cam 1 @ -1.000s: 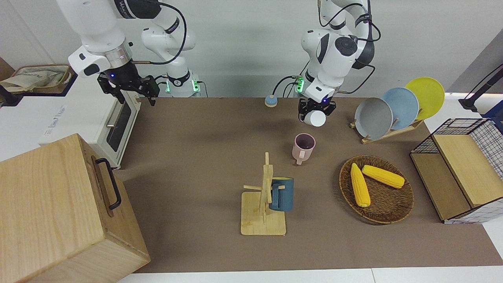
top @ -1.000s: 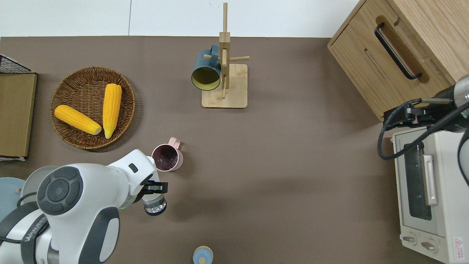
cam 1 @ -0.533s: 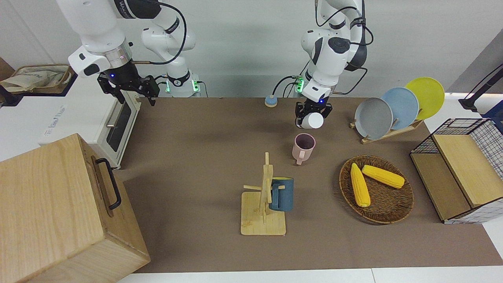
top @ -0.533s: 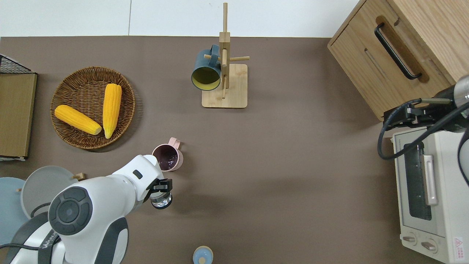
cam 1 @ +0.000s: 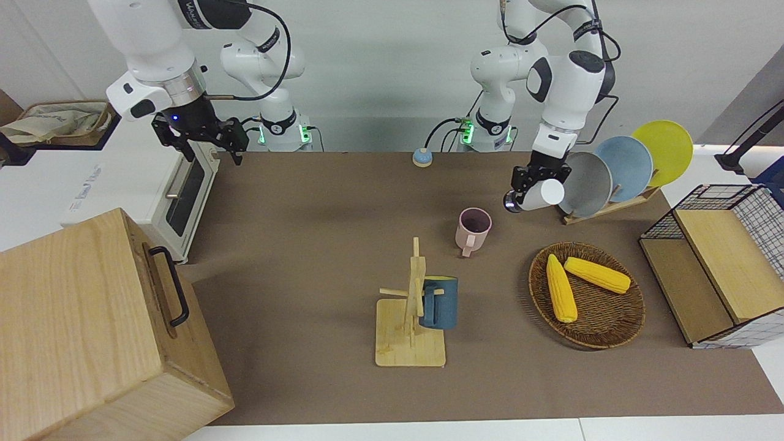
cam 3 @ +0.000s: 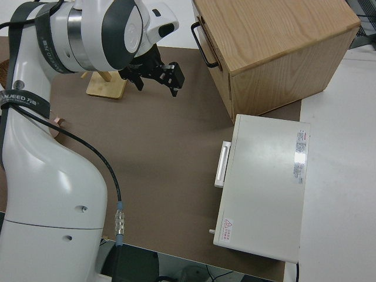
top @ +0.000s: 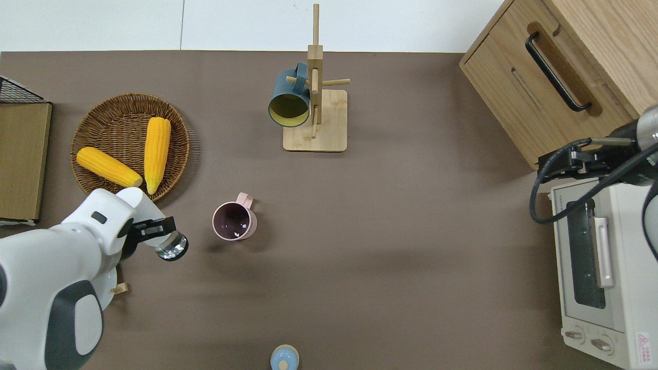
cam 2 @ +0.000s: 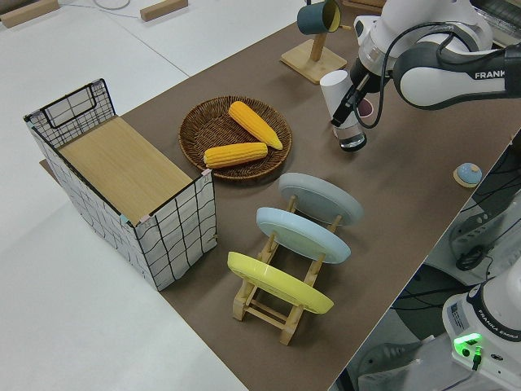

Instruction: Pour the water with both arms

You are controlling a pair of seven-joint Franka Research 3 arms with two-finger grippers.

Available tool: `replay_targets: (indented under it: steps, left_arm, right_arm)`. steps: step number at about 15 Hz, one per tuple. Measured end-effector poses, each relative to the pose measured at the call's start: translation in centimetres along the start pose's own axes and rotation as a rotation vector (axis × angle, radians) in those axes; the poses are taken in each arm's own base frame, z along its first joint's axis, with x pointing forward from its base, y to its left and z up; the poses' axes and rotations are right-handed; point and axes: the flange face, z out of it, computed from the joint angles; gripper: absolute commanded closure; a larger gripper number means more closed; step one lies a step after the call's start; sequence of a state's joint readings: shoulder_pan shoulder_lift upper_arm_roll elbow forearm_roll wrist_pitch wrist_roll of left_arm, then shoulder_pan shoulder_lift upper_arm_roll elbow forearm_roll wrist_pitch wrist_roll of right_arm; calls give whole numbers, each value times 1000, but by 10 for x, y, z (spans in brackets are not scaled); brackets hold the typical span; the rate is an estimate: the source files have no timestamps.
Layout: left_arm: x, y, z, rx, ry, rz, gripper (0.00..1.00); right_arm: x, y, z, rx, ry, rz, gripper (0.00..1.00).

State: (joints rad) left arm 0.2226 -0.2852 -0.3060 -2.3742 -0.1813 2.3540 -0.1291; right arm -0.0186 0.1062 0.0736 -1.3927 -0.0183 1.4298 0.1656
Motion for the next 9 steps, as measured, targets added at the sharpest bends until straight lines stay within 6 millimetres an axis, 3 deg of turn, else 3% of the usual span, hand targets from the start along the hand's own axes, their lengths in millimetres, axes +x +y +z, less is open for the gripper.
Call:
replay_targets:
  steps: [5,9]
  left_arm:
    - [73,-58,-84,36,203,-59,1000]
    - [121,-100,-113,40,275,-51,1000]
  right_arm:
    - [0,0,0,0,0,0,9]
    - [0,0,0,0,0,0,9]
